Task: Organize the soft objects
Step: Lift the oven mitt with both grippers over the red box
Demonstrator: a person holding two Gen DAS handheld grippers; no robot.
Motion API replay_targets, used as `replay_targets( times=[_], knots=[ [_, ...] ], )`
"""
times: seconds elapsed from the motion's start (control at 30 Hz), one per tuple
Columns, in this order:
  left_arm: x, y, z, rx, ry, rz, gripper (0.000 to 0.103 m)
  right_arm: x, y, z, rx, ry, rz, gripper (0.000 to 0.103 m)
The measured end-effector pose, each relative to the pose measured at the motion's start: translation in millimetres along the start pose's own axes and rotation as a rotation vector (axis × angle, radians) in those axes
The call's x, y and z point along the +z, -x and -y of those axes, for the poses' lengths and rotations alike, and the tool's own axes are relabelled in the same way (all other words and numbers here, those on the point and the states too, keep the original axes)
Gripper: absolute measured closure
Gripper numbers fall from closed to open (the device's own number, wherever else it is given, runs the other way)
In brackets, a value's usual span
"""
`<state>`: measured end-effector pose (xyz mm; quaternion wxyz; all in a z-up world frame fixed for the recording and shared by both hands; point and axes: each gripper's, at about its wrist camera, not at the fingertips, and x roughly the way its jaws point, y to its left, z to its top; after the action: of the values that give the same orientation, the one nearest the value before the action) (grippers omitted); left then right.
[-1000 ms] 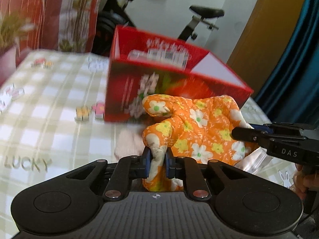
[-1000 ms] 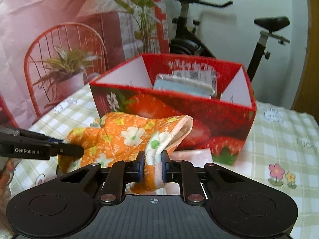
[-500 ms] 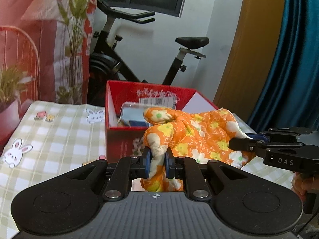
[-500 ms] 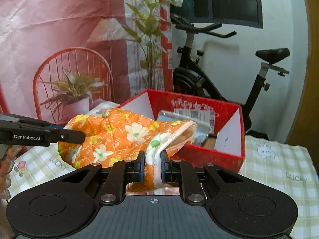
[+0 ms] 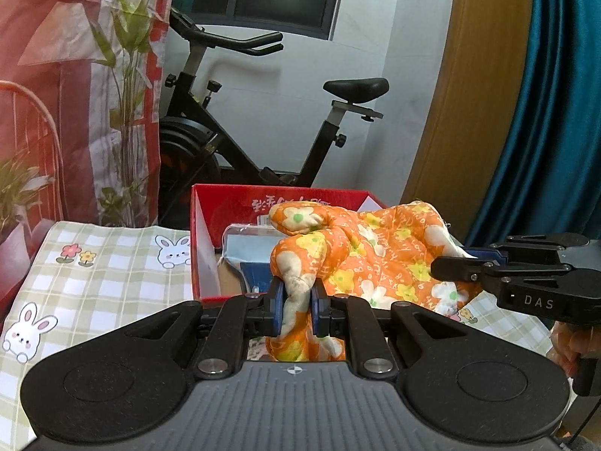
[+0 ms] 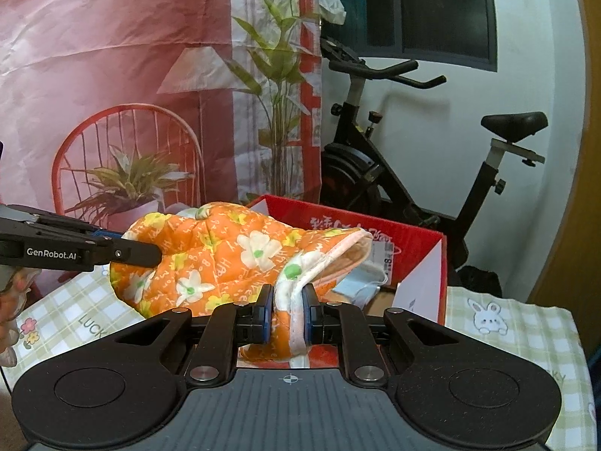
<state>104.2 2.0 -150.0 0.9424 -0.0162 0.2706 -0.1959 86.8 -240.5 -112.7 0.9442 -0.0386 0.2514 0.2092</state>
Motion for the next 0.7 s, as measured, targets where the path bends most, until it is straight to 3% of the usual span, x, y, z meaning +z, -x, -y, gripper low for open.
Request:
replay_targets(
  times=[0.4,0.7],
  knots=[
    [14,-46,-9,-0.019,0.012,-0.08,0.088,9,-43,33,-0.004,-0.034,-0.069,0.089],
    [58,-88,-29,0.006,0.076,-0.046,0.088,50,-93,59,-0.048,-0.037,-0.051,0.089]
  ],
)
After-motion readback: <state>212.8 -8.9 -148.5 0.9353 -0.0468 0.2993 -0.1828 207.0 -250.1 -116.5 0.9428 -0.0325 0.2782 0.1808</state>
